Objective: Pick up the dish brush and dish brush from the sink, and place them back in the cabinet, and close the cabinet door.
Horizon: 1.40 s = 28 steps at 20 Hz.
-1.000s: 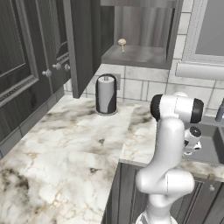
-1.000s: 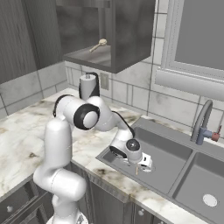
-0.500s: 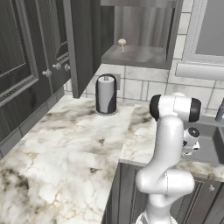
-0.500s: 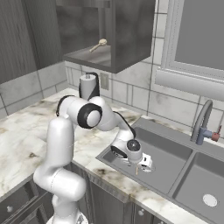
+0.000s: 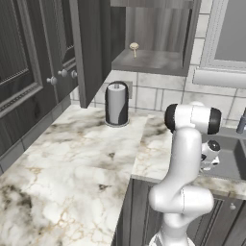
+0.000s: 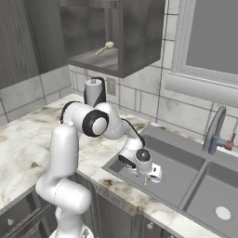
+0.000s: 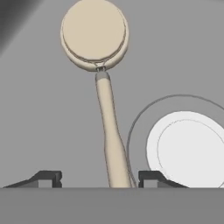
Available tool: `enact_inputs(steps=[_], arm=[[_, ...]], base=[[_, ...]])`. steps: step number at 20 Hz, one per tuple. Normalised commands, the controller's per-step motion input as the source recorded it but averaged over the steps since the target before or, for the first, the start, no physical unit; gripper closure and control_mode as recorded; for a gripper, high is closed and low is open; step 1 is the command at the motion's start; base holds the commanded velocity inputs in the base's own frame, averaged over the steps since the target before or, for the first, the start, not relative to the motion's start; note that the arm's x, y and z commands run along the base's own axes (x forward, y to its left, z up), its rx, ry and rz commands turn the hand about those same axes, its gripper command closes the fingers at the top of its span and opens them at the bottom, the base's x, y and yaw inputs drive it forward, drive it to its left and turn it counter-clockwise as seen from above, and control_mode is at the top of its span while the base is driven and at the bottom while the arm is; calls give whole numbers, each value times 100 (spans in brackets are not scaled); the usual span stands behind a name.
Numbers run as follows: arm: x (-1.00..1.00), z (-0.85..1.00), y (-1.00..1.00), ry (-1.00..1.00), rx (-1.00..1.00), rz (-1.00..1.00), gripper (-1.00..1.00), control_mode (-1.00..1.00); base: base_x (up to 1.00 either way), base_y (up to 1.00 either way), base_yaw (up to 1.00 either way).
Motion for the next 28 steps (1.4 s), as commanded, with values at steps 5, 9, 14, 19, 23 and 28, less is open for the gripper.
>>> enact_inputs(steps=[5,9,14,19,23,28], arm=[[0,0,0,1,0,0,100,-100],[0,0,0,0,0,0,100,-100],[0,1,0,0,0,0,100,-100],[0,37,-14,0,0,0,100,-100],[0,60,-11,0,0,0,100,-100],[0,65,-10,-2,0,0,100,-100]], base=[[0,0,0],[0,0,0],[0,0,0],[0,0,0],[0,0,0],[0,0,0]])
